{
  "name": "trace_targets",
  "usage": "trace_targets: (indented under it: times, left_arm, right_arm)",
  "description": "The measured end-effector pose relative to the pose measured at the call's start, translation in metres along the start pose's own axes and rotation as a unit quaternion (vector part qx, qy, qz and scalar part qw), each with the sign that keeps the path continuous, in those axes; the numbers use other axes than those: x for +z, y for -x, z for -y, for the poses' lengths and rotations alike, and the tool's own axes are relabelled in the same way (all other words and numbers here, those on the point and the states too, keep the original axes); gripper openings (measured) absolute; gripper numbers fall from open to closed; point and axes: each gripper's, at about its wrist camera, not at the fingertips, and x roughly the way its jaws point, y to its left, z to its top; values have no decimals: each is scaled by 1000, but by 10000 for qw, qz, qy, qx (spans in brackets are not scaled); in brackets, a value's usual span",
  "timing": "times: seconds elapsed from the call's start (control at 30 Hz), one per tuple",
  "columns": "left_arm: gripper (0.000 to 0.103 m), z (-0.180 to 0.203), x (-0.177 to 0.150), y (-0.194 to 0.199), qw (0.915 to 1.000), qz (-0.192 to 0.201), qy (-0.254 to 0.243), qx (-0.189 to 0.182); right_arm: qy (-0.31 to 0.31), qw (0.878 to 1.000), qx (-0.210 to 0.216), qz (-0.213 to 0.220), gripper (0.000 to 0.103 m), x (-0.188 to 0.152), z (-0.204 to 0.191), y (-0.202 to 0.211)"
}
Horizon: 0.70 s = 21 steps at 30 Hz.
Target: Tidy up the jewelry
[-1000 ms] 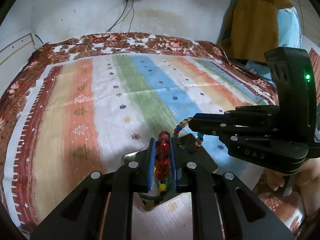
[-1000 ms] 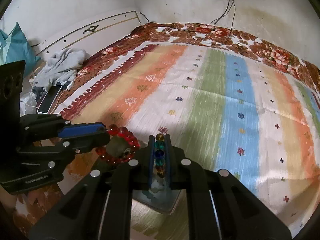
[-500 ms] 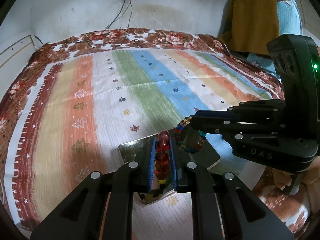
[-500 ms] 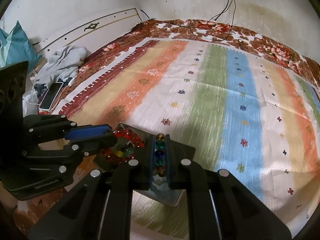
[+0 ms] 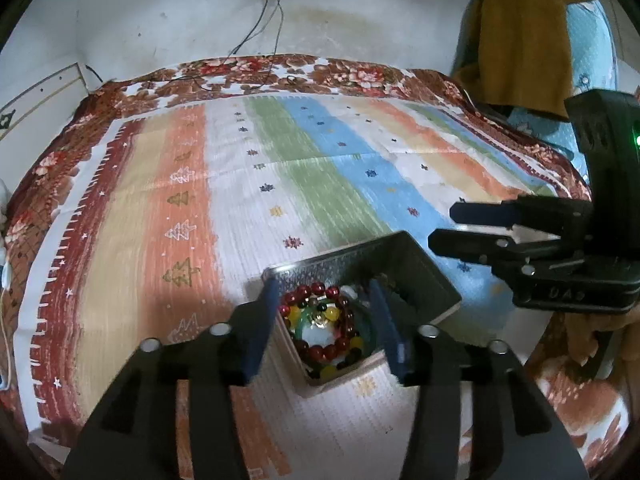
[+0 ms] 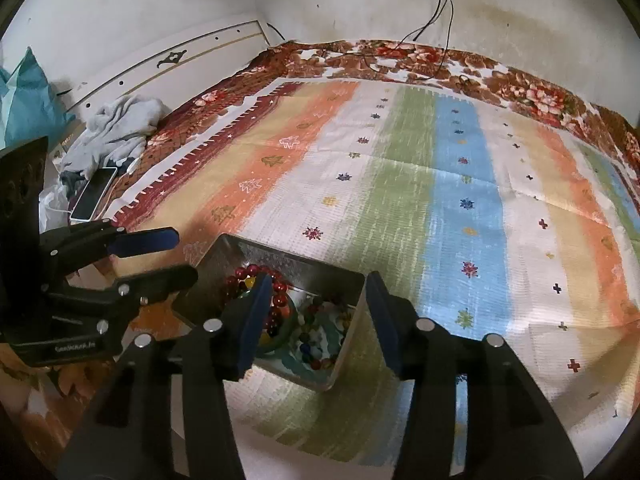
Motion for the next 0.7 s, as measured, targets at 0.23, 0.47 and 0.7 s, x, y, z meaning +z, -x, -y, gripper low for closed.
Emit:
trace_targets:
  times: [0.23,0.47,0.7]
  left_arm:
    - [86,5,-9,2,9996,36,-130,238]
    - [97,10,-13,4,9980,127,-274,556]
    - [97,6,-19,4,9955,138,-193,921]
  right_arm:
    - [-49,10000,35,69,82,-11,3,8]
    - [-197,9996,25,202,93,-18,5,18]
    - [-33,9991,-135,398,97,-26,-4,28]
